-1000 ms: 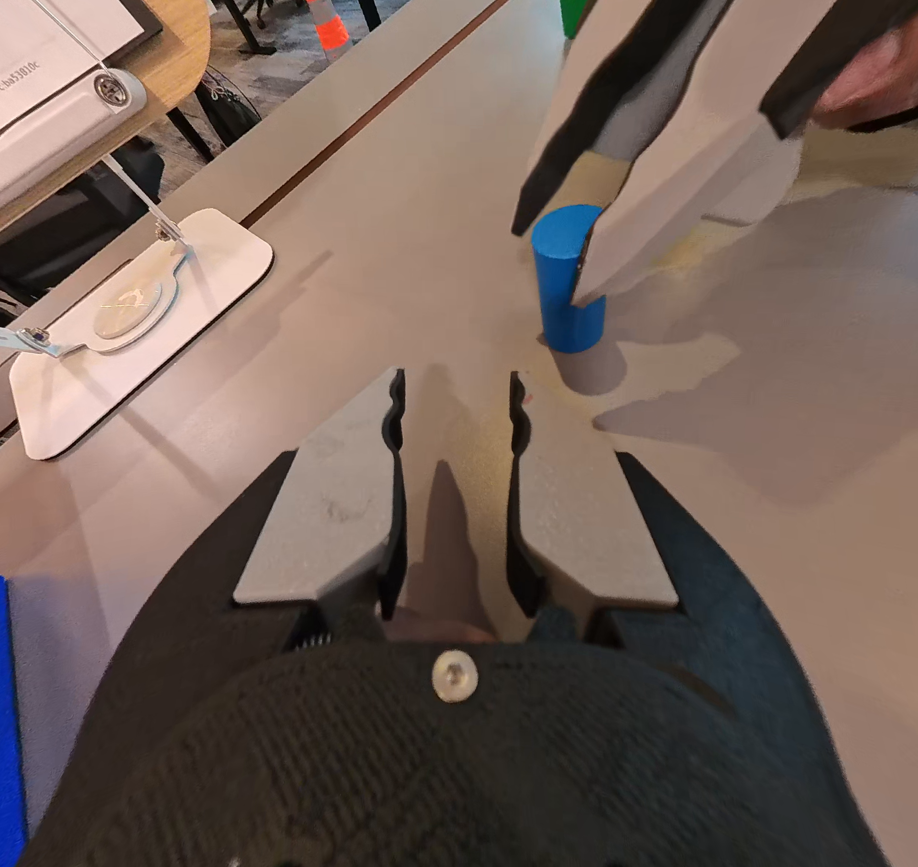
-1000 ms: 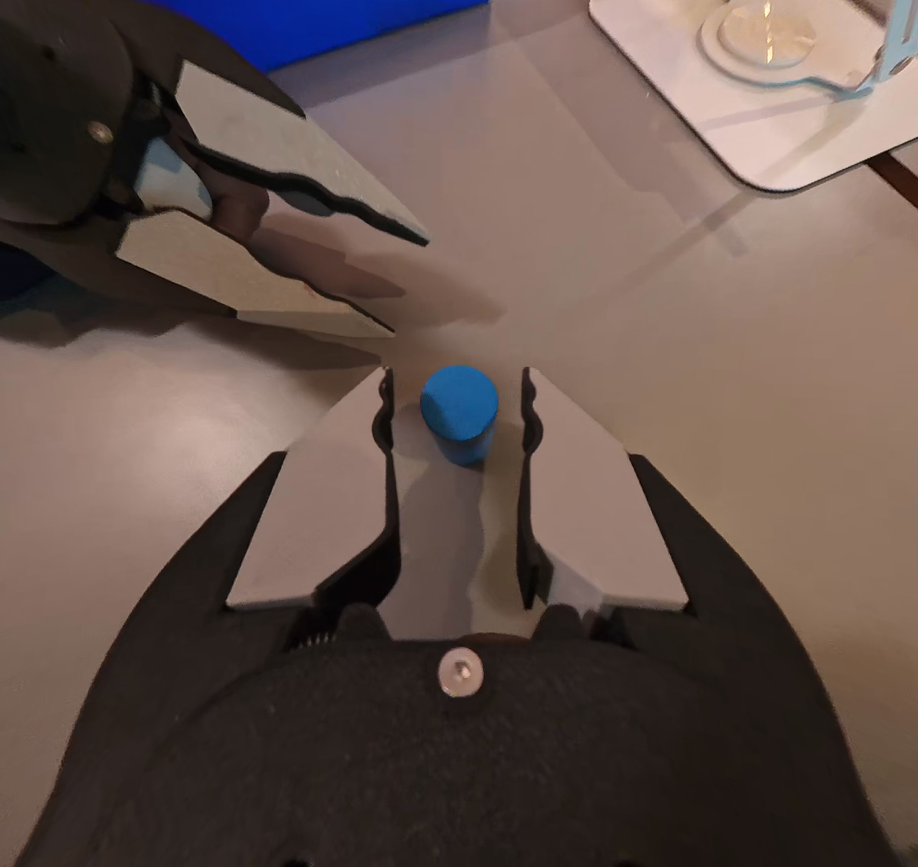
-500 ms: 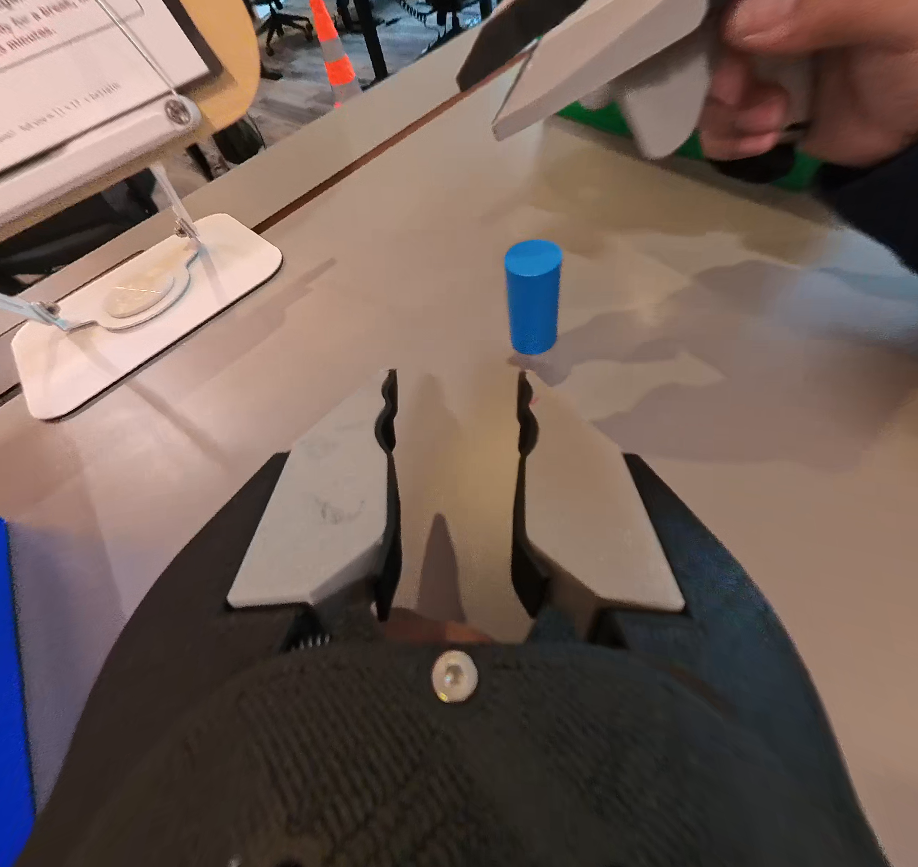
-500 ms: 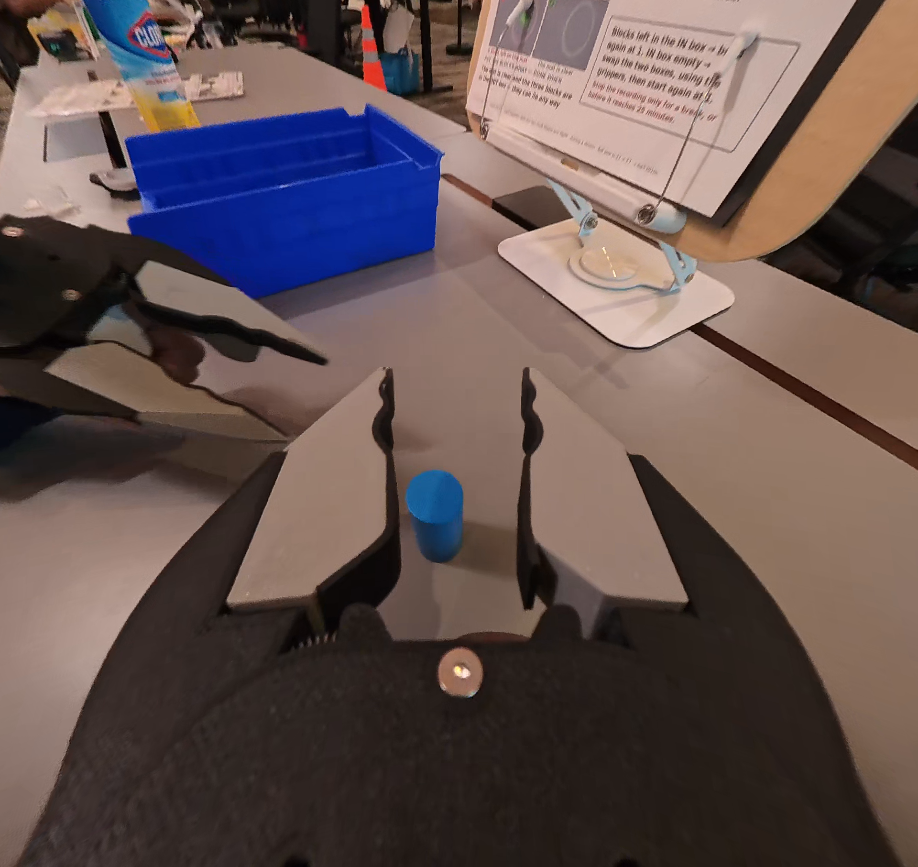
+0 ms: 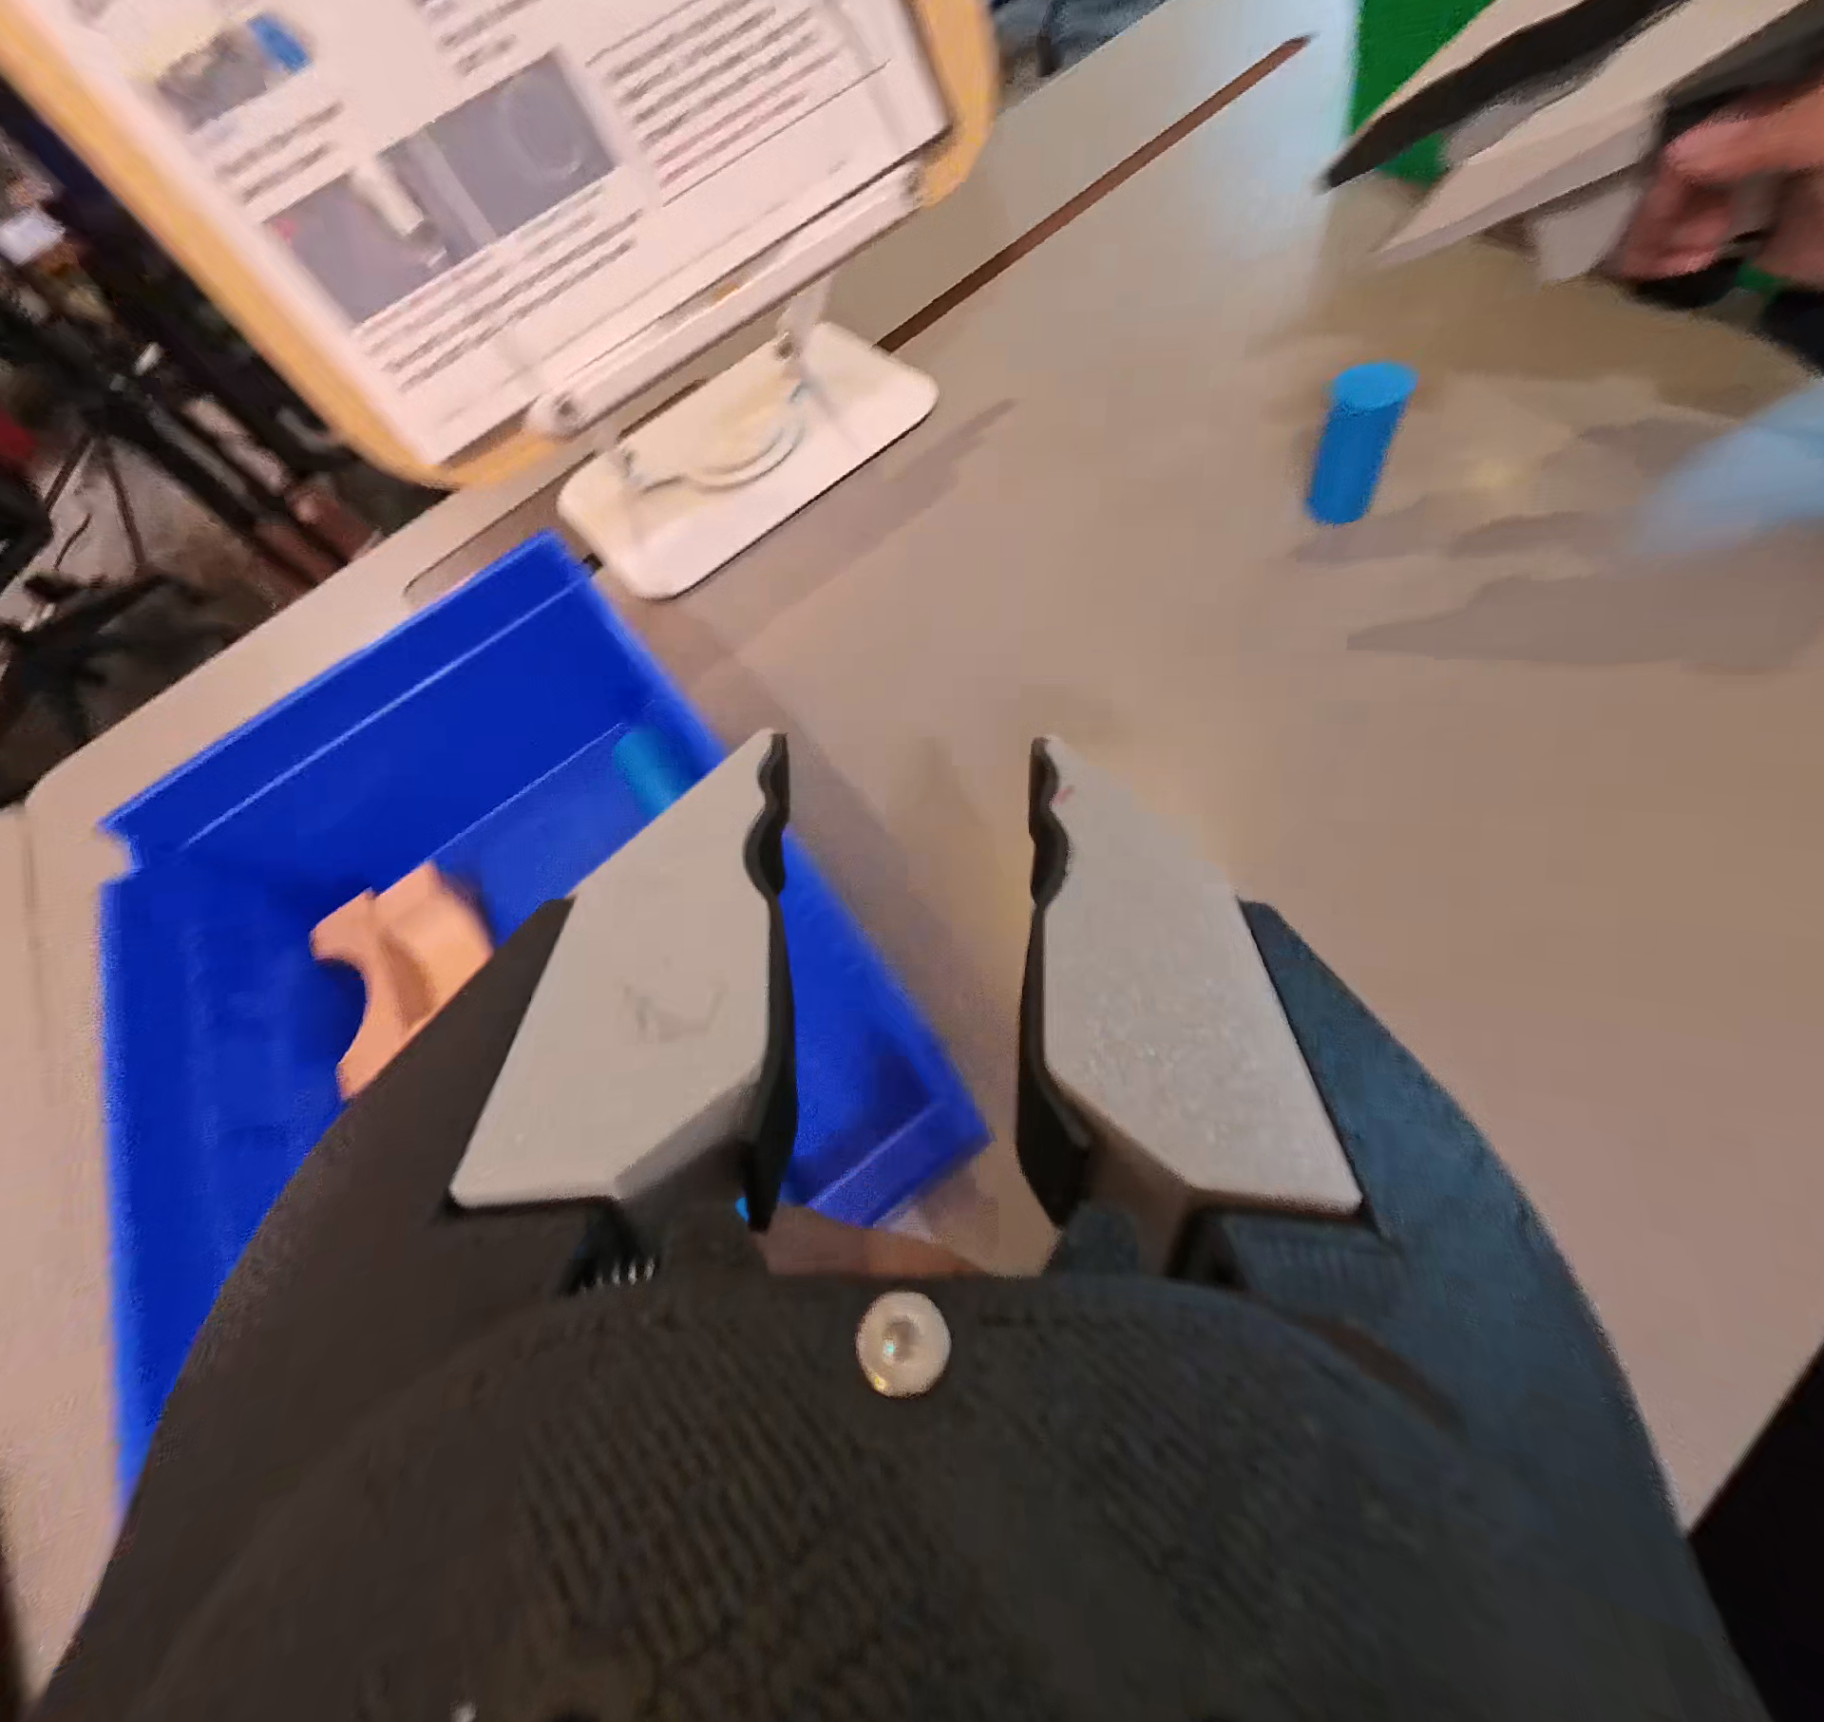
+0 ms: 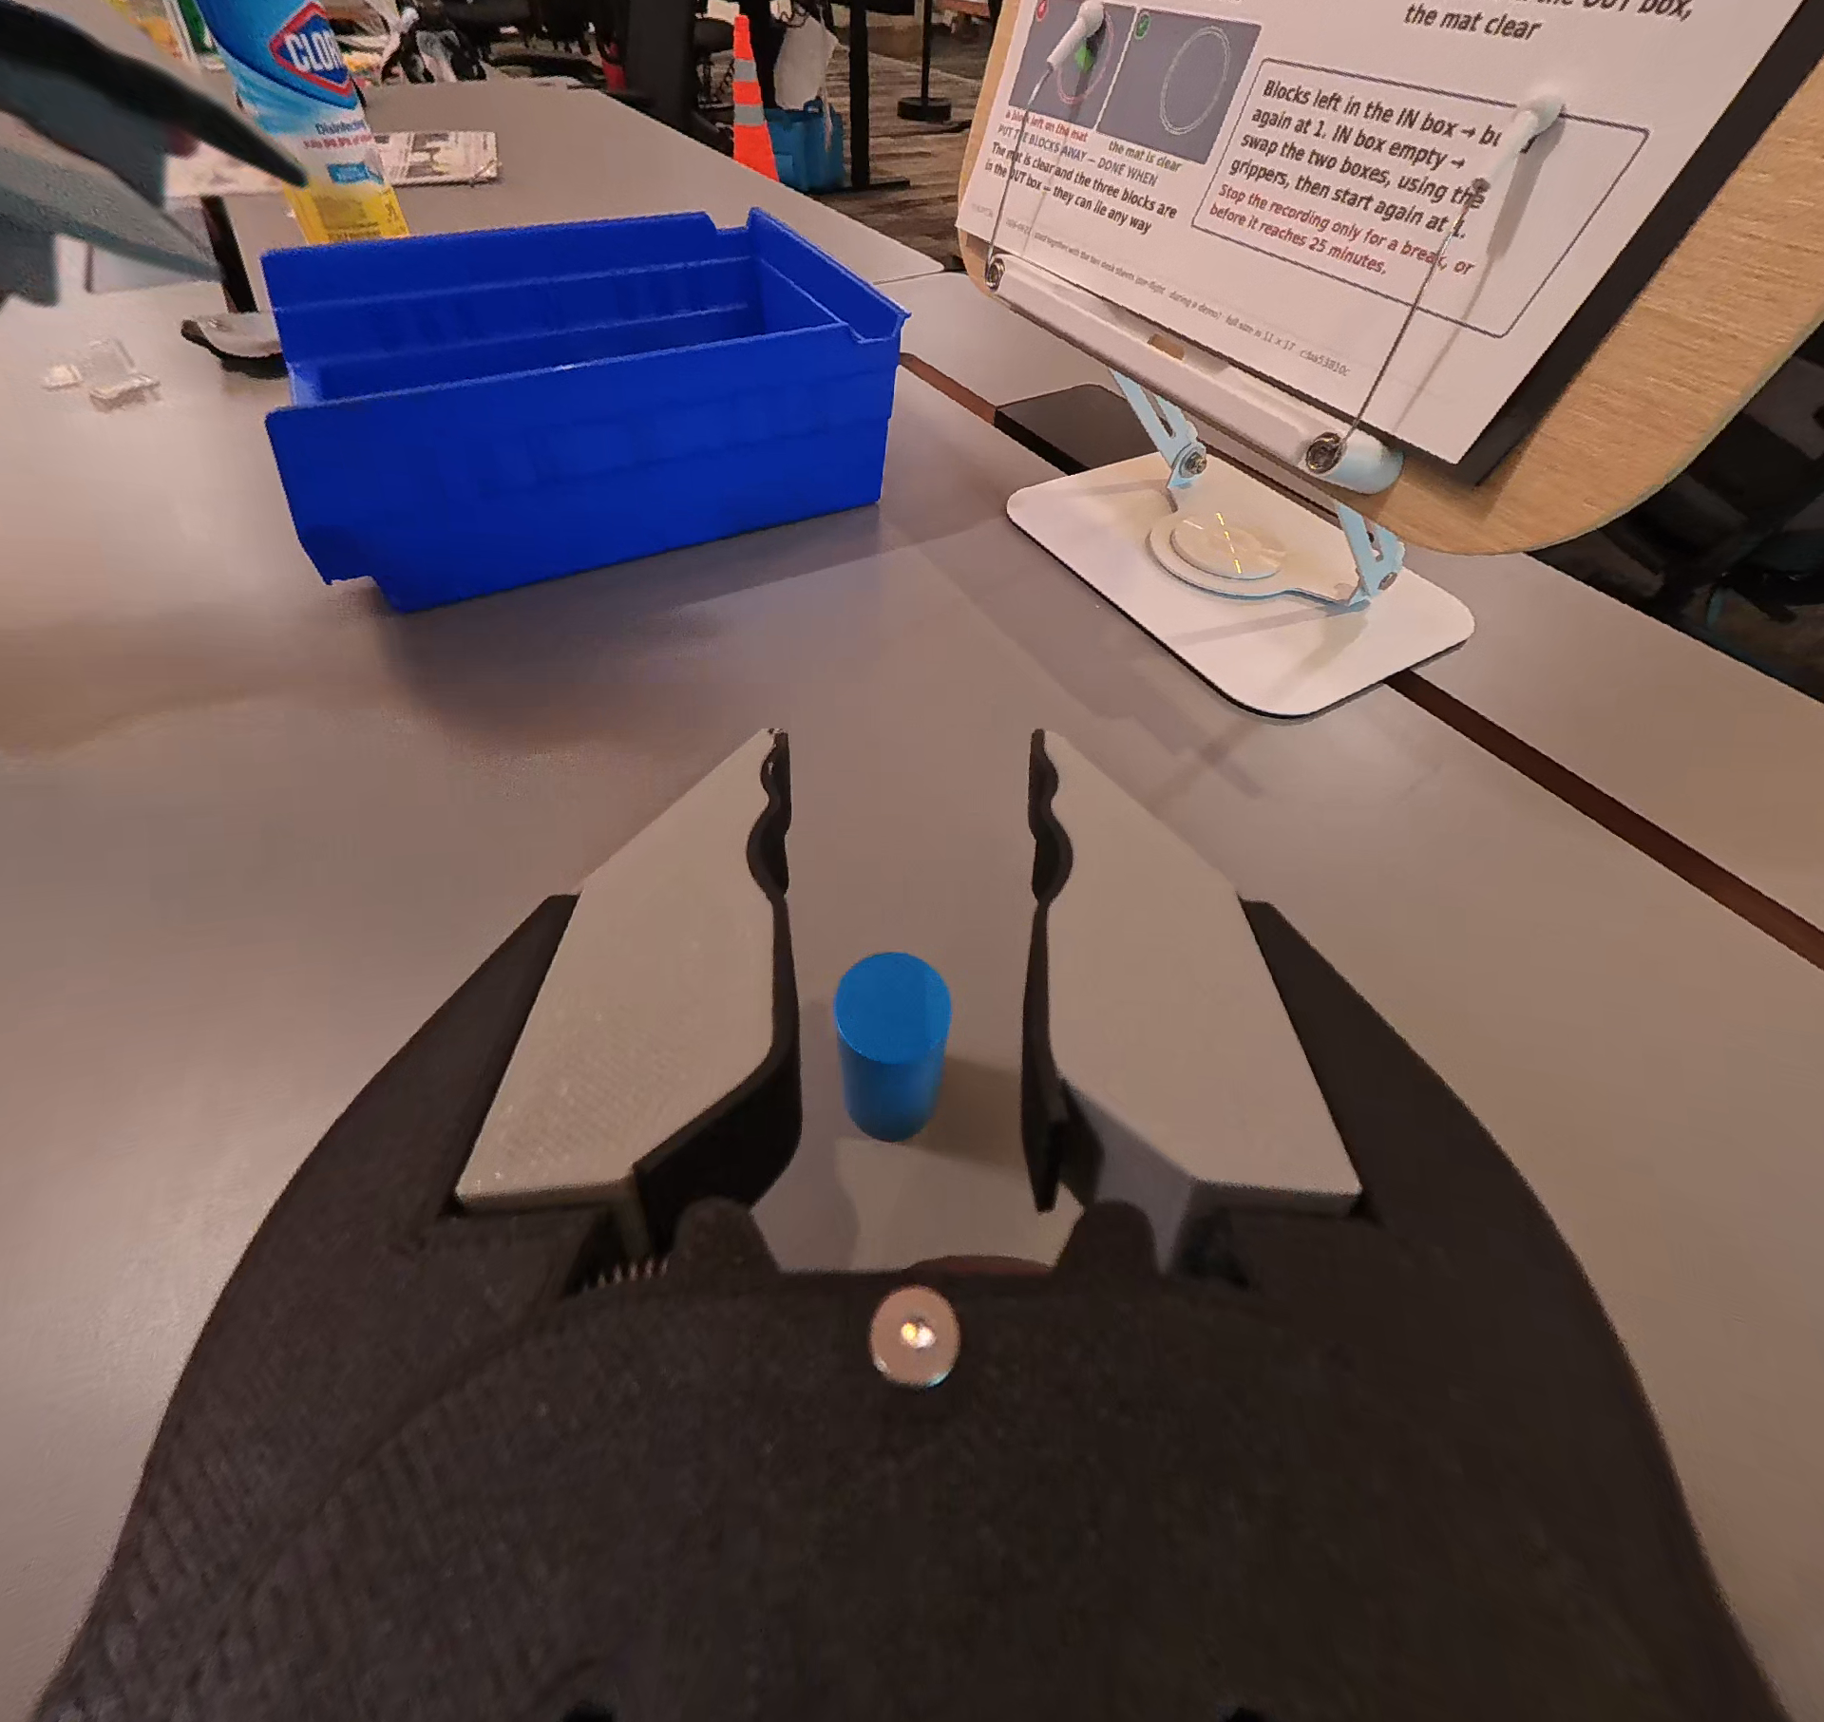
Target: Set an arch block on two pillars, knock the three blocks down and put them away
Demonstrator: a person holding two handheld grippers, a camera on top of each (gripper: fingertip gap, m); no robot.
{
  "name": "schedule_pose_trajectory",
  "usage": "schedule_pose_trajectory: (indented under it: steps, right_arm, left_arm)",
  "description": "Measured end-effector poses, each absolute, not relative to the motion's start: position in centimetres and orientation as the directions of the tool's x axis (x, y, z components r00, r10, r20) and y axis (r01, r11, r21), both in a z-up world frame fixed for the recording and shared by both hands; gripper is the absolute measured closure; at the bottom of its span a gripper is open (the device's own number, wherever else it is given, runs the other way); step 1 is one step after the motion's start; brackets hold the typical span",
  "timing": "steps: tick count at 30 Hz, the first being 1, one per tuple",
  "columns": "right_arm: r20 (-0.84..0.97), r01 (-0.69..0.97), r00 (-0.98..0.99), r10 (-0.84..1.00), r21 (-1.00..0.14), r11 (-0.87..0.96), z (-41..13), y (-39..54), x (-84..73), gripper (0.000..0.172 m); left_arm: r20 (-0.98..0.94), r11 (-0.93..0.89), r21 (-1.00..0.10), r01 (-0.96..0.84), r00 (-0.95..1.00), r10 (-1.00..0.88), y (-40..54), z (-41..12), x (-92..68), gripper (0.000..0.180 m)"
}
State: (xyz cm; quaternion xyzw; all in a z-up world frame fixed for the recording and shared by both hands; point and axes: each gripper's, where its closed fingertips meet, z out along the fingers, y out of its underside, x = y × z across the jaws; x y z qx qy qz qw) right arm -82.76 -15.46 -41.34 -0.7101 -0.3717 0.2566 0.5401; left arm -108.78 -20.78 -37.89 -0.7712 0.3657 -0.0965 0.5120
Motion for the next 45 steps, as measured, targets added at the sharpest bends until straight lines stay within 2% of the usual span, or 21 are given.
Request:
schedule_pose_trajectory:
  steps: [8,17,26,29,32,40,45]
  right_arm:
    - [0.049,0.241,0.596,0.802,-0.963,-0.12,-41.2,-15.3,-82.5,0.128]
    - [0.067,0.267,0.598,0.799,-0.956,-0.12,-41.7,-15.2,-82.7,0.129]
    - [0.055,0.278,0.594,0.803,-0.95,-0.141,-42.4,-15.1,-82.7,0.129]
    - [0.051,0.28,0.593,0.804,-0.949,-0.146,-42.5,-15.0,-82.8,0.129]
    - [0.053,0.283,0.593,0.804,-0.948,-0.146,-42.6,-15.0,-82.8,0.13]
    - [0.054,0.286,0.592,0.804,-0.947,-0.148,-42.7,-15.0,-82.8,0.13]
    - [0.054,0.282,0.591,0.805,-0.949,-0.143,-42.5,-15.1,-82.8,0.13]
  left_arm:
    - [-0.209,-0.441,-0.742,-0.504,0.8,-0.563,-17.3,-43.5,-117.5,0.135]
    - [-0.201,-0.553,-0.598,-0.581,0.776,-0.598,-15.4,-47.7,-119.8,0.134]
    - [-0.192,-0.678,-0.304,-0.669,0.74,-0.644,-15.9,-51.7,-121.8,0.134]
    - [-0.191,-0.695,-0.249,-0.675,0.737,-0.648,-15.7,-52.7,-122.3,0.134]
    - [-0.228,-0.716,-0.193,-0.67,0.741,-0.632,-15.3,-53.6,-123.3,0.142]
    - [-0.347,-0.706,-0.165,-0.688,0.711,-0.612,-13.6,-53.4,-124.3,0.141]
    - [-0.354,-0.704,-0.175,-0.688,0.711,-0.607,-13.6,-53.3,-124.6,0.141]
